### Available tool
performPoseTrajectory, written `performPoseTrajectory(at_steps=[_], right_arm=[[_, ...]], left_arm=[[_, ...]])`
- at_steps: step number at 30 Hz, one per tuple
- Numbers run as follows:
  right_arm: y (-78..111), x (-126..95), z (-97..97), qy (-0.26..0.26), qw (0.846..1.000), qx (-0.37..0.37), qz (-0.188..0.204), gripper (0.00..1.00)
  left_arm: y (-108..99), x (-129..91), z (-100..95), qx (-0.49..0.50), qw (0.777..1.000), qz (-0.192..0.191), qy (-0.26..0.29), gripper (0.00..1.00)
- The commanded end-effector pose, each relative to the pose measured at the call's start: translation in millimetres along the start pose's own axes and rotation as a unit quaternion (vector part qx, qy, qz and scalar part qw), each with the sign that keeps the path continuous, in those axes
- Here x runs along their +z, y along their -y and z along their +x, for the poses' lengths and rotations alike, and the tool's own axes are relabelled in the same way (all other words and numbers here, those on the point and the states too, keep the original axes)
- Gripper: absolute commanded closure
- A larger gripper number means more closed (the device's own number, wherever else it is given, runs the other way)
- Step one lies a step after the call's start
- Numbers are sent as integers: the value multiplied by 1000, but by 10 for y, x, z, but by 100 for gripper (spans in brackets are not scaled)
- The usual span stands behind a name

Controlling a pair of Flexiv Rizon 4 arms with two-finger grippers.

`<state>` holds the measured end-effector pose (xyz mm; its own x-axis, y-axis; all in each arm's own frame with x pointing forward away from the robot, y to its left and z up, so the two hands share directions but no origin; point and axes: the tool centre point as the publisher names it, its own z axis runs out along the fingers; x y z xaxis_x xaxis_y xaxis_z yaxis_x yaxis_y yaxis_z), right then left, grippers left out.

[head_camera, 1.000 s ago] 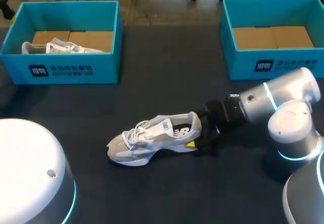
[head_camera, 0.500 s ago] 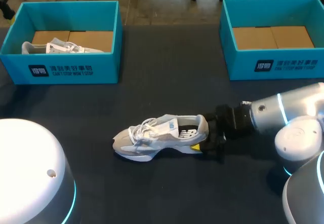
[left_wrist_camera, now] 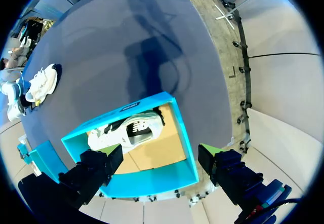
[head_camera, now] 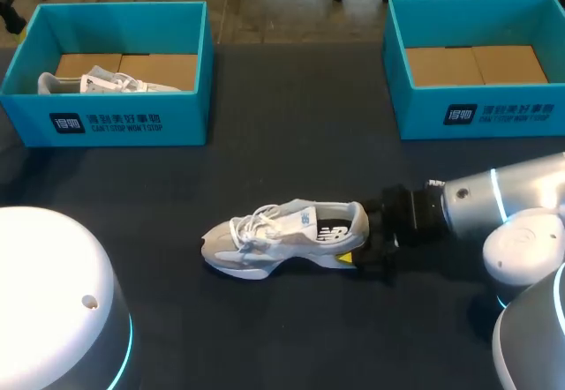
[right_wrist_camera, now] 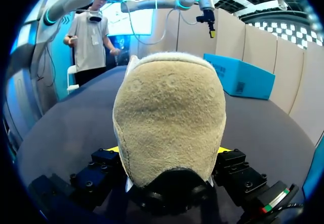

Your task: Take the shoe out of the shoebox, open the shoe tongue, remove and reinsert the insole, then place the shoe into the shoebox

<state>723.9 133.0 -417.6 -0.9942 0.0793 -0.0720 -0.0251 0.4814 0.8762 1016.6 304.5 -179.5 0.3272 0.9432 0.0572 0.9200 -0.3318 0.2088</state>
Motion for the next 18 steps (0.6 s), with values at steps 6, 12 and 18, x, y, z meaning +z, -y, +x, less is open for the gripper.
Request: performPoseTrajectory(at_steps=[6, 12, 18], right_arm=[[-14, 11, -4, 0, 1000, 0, 2, 100], [-14, 11, -4, 0, 1000, 0, 2, 100], [-14, 11, -4, 0, 1000, 0, 2, 100]], left_arm=[[4, -3, 0, 0, 1000, 0, -1, 0], [4, -3, 0, 0, 1000, 0, -1, 0], [25, -36, -10, -12, 1000, -3, 2, 0]])
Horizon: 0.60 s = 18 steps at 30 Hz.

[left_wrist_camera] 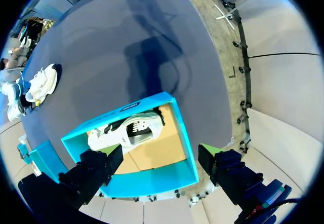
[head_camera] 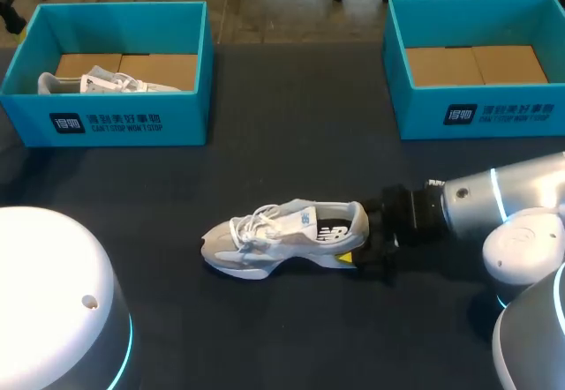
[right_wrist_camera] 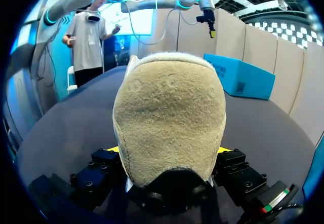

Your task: Take the shoe out of the shoebox, open the shoe tongue, remove and reinsert the insole, then place the shoe into the shoebox

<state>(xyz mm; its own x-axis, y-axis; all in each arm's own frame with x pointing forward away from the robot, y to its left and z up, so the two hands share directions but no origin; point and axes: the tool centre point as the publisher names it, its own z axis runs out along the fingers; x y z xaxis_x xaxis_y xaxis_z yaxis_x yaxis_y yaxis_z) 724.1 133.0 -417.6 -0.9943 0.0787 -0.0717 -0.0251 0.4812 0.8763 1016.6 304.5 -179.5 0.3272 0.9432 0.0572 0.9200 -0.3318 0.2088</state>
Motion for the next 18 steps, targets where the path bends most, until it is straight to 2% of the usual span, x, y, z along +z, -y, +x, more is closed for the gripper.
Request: performPoseTrajectory(at_steps=[1, 5, 7, 9, 11, 12, 13, 16, 18], right_arm=[[-15, 12, -2, 1, 1000, 0, 2, 100], [-15, 12, -2, 1, 1000, 0, 2, 100], [-15, 12, -2, 1, 1000, 0, 2, 100], [-15, 12, -2, 1, 1000, 0, 2, 100], [-15, 12, -2, 1, 1000, 0, 2, 100], [-15, 12, -2, 1, 1000, 0, 2, 100], [-15, 12, -2, 1, 1000, 0, 2, 100], [-15, 12, -2, 1, 1000, 0, 2, 100], [-15, 12, -2, 1, 1000, 0, 2, 100]], left_arm=[[46, -72, -25, -29, 1000, 2, 2, 0], [91, -190, -74, -118, 993, 16, -17, 0], [112, -245, -106, -175, 983, 41, -42, 0], [122, -284, -172, -259, 962, 53, -68, 0], [153, -302, -243, -348, 931, 79, -78, 0], [173, -298, -302, -373, 919, 81, -102, 0], [202, -304, -351, -411, 903, 85, -94, 0], [282, -322, -548, -465, 874, 92, -107, 0], [347, -342, -765, -501, 853, 99, -108, 0]])
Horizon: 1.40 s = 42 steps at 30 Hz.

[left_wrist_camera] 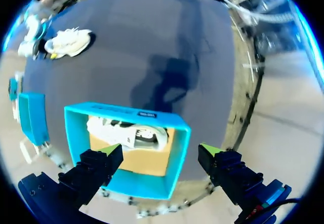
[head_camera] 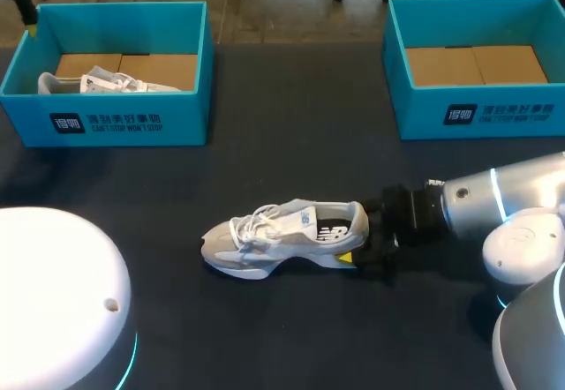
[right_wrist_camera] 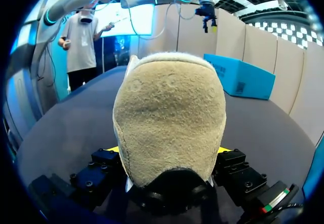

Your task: Take the shoe out of the shoebox, open the shoe tongue, remove and reinsert the insole, then place the shoe into the shoebox

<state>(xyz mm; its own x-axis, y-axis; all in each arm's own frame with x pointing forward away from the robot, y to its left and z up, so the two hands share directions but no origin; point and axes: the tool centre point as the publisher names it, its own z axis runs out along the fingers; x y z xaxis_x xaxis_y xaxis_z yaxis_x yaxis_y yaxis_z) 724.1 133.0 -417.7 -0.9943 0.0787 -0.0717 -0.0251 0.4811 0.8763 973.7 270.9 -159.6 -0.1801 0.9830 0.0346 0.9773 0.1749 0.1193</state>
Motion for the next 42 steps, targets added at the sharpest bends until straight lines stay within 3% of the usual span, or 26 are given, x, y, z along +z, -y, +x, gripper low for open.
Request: performPoseTrajectory(at_steps=[1, 3, 4, 23, 26, 28, 31, 34, 37, 42], right_arm=[[-15, 11, -2, 1, 1000, 0, 2, 100], [-15, 11, -2, 1, 1000, 0, 2, 100], [-15, 11, -2, 1, 1000, 0, 2, 100], [-15, 11, -2, 1, 1000, 0, 2, 100], [-15, 11, -2, 1, 1000, 0, 2, 100], [-15, 11, -2, 1, 1000, 0, 2, 100], [-15, 11, -2, 1, 1000, 0, 2, 100], [-15, 11, -2, 1, 1000, 0, 2, 100], [-15, 11, -2, 1, 1000, 0, 2, 100], [-15, 11, -2, 1, 1000, 0, 2, 100]], left_arm=[[292, -62, -270, -274, 958, 40, -76, 0], [393, -74, -413, -304, 947, 69, -85, 0], [470, -100, -484, -299, 950, 61, -73, 0], [470, -100, -484, -299, 950, 61, -73, 0], [568, -131, -601, -402, 910, 69, -69, 0], [647, -116, -698, -462, 884, 46, -52, 0], [701, -134, -860, -550, 831, 82, -27, 0], [828, -206, -1023, -614, 784, 90, -8, 0], [887, -262, -1150, -666, 730, 148, -33, 0], [1170, -305, -1342, -685, 718, 123, -11, 0]])
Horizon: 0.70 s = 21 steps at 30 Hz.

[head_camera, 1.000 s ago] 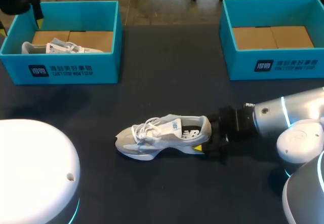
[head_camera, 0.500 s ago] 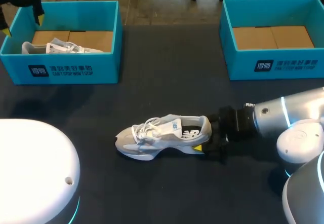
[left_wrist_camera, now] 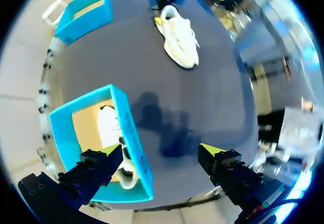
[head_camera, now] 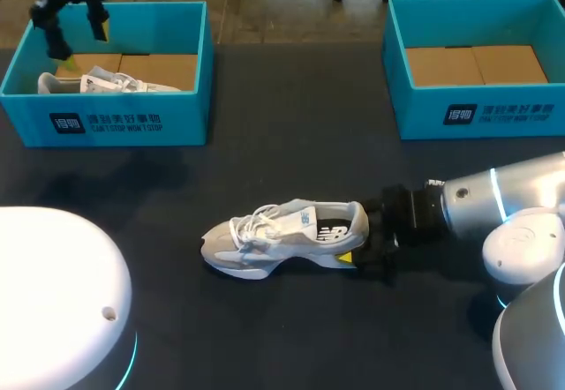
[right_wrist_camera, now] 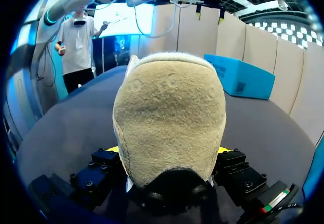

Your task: Take the shoe out of the shoebox, open the shoe tongue, remove and reinsert the insole, then place the shoe into the shoebox

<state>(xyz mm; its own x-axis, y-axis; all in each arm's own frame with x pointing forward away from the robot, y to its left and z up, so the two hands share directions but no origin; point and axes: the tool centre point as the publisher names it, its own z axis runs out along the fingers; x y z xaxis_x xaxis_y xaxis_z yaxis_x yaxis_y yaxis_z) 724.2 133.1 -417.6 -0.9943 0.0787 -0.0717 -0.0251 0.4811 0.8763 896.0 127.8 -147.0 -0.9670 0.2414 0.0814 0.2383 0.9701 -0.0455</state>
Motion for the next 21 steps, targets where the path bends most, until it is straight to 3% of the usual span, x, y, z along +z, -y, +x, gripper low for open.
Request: performPoseTrajectory(at_steps=[1, 11, 21], right_arm=[[-14, 10, -2, 1, 1000, 0, 2, 100], [-14, 10, -2, 1, 1000, 0, 2, 100], [-14, 10, -2, 1, 1000, 0, 2, 100]], left_arm=[[187, 36, 149, -196, 979, 48, 25, 0], [682, 113, 446, -305, 949, 48, 59, 0], [1243, 407, 702, -361, 929, 67, 40, 0]])
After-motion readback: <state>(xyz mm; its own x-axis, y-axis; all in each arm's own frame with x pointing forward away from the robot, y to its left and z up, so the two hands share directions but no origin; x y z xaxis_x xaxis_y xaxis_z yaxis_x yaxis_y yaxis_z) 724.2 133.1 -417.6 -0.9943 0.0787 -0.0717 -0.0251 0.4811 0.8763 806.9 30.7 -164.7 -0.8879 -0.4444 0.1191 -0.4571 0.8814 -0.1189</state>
